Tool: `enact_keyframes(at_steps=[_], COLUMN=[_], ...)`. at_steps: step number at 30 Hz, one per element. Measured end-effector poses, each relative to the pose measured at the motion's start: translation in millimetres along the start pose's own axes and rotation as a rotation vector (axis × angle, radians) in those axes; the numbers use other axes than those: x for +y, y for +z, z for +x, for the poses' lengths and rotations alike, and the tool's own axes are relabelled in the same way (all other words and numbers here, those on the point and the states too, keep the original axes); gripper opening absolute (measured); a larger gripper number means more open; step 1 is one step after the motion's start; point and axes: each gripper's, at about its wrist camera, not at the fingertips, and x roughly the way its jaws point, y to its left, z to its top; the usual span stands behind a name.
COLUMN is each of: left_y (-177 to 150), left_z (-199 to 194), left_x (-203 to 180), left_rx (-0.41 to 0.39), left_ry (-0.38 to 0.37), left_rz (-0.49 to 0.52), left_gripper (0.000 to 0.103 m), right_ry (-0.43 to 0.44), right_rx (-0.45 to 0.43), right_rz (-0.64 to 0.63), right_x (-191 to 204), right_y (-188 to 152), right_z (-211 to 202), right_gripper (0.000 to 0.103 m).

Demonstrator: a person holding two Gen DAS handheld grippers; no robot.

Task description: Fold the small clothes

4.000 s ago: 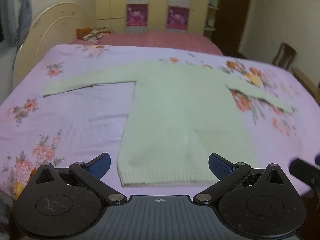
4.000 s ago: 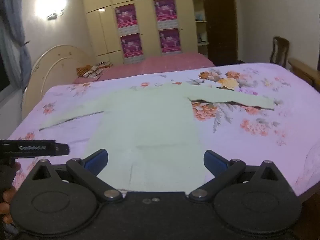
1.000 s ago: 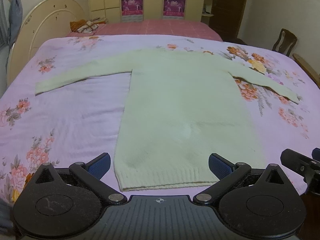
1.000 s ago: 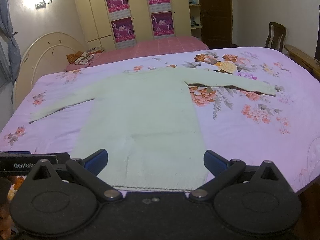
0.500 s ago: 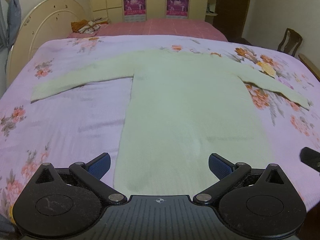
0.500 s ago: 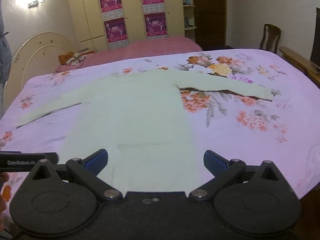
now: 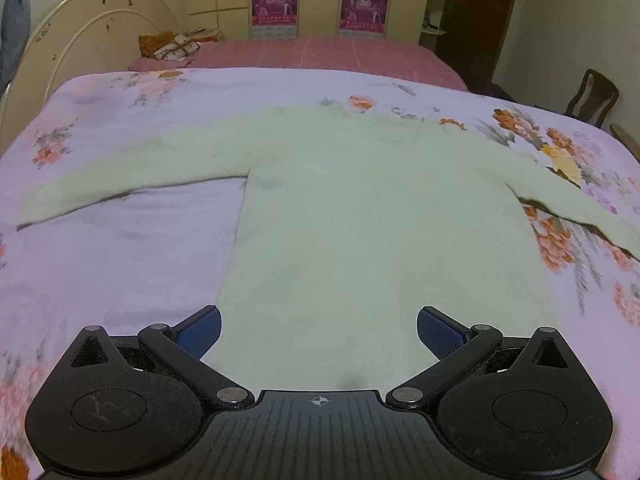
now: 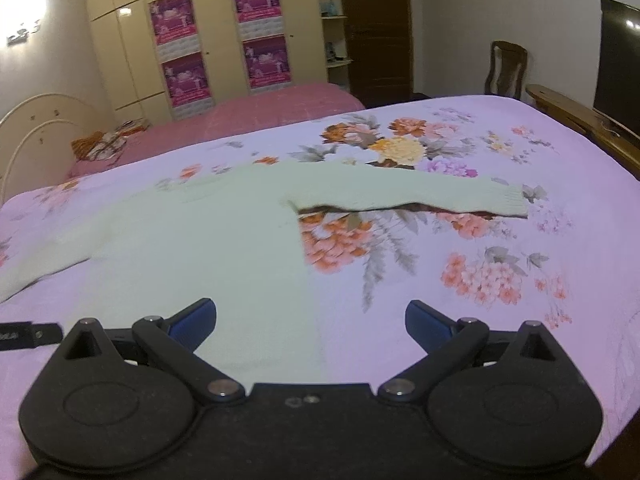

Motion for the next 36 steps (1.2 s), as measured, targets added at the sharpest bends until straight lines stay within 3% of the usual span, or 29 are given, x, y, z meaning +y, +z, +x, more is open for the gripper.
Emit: enact_keyframes(at_steps=[10, 21, 22, 23, 24, 25, 28, 36], left_y=[42, 84, 87, 89, 92, 93, 98, 106], left_z=[61, 125, 129, 133, 137, 141, 153, 174], left_x=[-19, -40, -42, -43, -44, -45, -46, -38], left_rx=[-0.039, -0.021, -0.022, -0.023, -0.022, -0.021, -0.013, -0.019], left_ry=[0.028, 0.063, 0.065, 0.068, 0.069, 0.07, 0.073, 0.072], left_rz=[0.043, 0.067, 0.067, 0.066, 0.067, 0.067, 0.069, 0.074], left_gripper=[0.103, 0.103, 0.103, 0.103, 0.103, 0.103, 0.103, 0.103], right_ry=[-0.089, -0.196, -0.208, -0.221, -0.226, -0.226, -0.235, -0.264], right_rx=[0.017, 0.001, -0.002, 0.001, 0.019, 0.042, 0.057, 0.04], right_rz=[0.078, 0.219, 0.233, 0.251, 0.277, 0.306, 0.375, 0.504], right_x=[-47, -116, -123, -131, -141, -149, -169, -207], right_y=[31, 60, 62, 64, 67, 68, 69, 79], right_z=[79, 142, 146, 151, 158, 164, 178, 212], right_gripper=[0.1, 0.094, 0.087, 0.063, 0.049, 0.045, 0.056, 0.053])
